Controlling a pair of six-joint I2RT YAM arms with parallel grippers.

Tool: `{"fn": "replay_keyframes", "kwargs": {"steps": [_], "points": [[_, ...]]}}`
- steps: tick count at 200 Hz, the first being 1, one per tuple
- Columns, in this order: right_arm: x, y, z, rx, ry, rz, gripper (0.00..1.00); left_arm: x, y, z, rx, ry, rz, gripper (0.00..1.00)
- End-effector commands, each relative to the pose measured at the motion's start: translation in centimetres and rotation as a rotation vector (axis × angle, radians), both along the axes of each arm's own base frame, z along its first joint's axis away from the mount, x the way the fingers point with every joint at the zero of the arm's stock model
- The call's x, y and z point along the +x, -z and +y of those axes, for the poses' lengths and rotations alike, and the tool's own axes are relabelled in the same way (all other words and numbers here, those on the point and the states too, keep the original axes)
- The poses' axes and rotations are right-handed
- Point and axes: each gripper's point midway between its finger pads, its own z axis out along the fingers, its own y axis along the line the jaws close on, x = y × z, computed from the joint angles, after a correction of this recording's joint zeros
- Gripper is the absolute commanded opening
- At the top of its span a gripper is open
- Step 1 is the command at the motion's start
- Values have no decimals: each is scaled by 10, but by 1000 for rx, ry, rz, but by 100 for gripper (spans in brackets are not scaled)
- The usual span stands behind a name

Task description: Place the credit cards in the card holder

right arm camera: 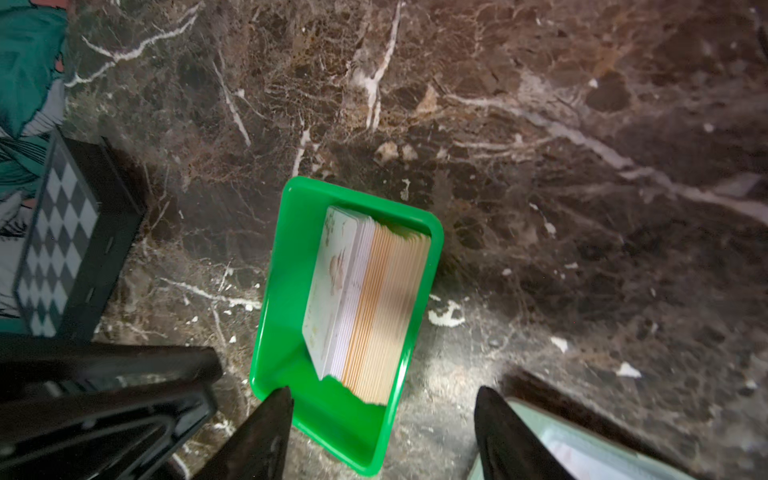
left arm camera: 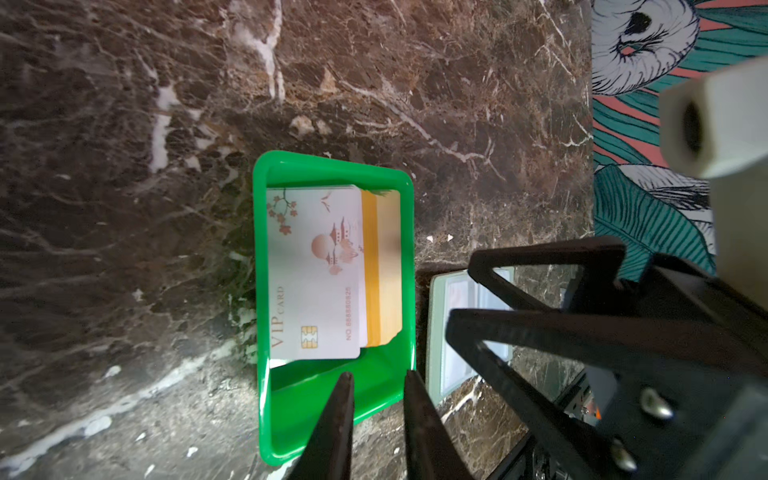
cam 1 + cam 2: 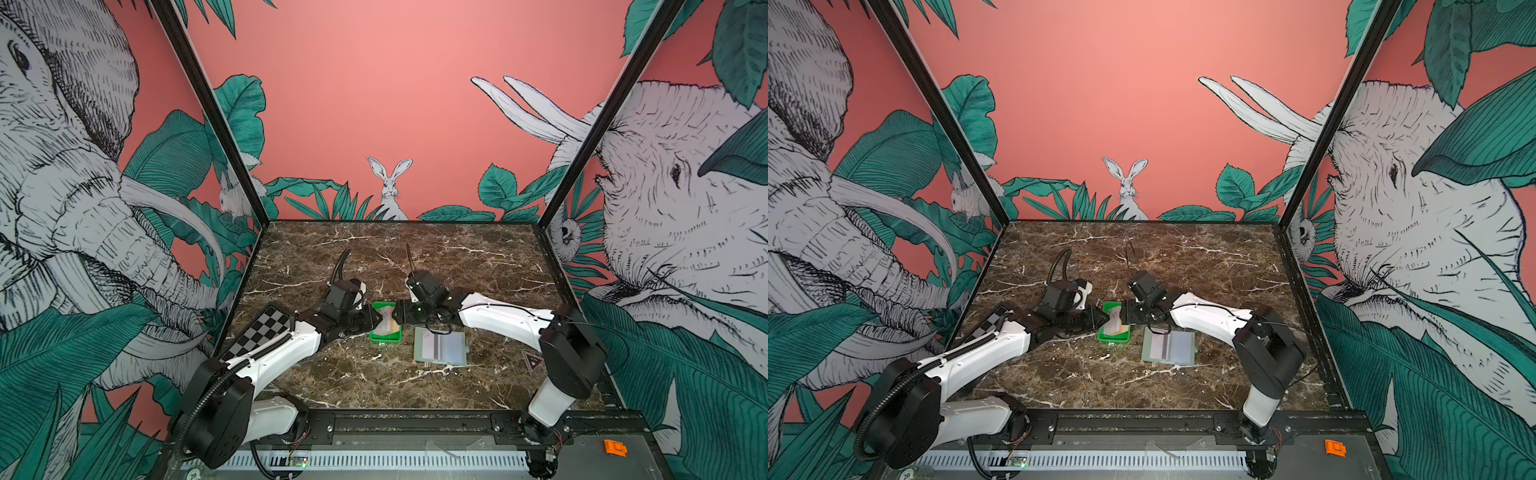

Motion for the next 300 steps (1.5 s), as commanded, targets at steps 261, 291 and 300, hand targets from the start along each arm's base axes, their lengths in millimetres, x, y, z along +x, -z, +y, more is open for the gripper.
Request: {"fn": "replay_keyframes", "kwargs": {"steps": [261, 291, 300], "points": [[17, 40, 22, -148, 4, 41, 68, 7, 61, 0, 123, 46, 102, 16], [17, 37, 14, -180, -1, 24, 63, 7, 62, -1, 106, 39, 106, 16], [16, 35, 12, -189, -9, 17, 60, 7, 63, -1, 104, 35, 107, 16]]}}
